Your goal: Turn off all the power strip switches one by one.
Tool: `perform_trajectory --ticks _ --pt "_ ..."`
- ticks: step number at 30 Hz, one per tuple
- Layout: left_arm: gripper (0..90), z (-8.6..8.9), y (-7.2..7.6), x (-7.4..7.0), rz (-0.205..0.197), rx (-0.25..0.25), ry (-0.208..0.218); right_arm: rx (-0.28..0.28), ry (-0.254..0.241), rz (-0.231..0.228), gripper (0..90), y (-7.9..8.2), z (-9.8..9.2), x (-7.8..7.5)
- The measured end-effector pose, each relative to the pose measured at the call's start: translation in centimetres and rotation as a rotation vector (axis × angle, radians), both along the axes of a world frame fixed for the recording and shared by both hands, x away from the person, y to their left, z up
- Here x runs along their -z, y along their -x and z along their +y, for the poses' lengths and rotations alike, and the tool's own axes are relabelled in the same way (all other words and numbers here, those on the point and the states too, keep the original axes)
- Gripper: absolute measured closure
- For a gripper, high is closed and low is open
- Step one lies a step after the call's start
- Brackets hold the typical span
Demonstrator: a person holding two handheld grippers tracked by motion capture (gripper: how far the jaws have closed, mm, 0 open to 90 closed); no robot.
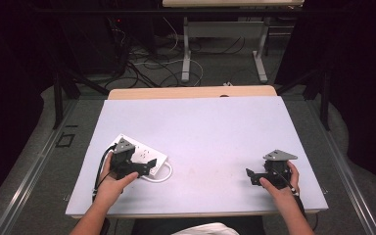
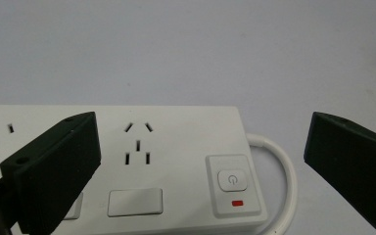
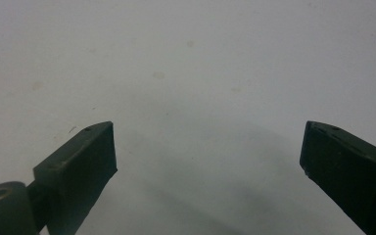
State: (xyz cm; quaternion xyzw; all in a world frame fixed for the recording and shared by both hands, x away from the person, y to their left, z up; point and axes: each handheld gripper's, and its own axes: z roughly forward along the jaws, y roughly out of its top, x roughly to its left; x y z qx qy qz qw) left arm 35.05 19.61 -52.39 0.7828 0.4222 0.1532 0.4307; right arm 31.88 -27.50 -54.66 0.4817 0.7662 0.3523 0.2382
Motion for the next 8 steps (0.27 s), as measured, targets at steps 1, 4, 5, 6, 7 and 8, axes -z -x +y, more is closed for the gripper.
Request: perform_trajectory --ticks 1,4,5,6,7,8 --pt "0.3 -0.03 0.03 0.02 -0.006 0.009 0.001 -0.009 0.004 -0.004 6.1 -0.04 -0.04 0.03" --pt "0.3 -0.08 -0.02 0.03 -0.008 0.001 0.020 -0.009 0.001 -0.002 6.1 -0.01 0.04 0.05" --pt "0.3 -0.04 -0.08 0.04 -0.011 0.001 0.023 -0.009 0.001 -0.001 6.0 -0.01 0.04 0.05" --pt "0.3 -0.14 -0.05 0.09 -0.003 -0.015 0.042 -0.008 0.000 -0.001 6.0 -0.01 0.04 0.06" --pt "0.3 -0.14 -0.12 0.12 -0.005 -0.014 0.047 -0.009 0.000 -0.001 6.0 0.00 0.03 0.07" --pt "0.3 -0.16 -0.15 0.17 0.000 -0.014 0.044 -0.013 0.001 -0.004 6.1 -0.02 -0.01 0.08"
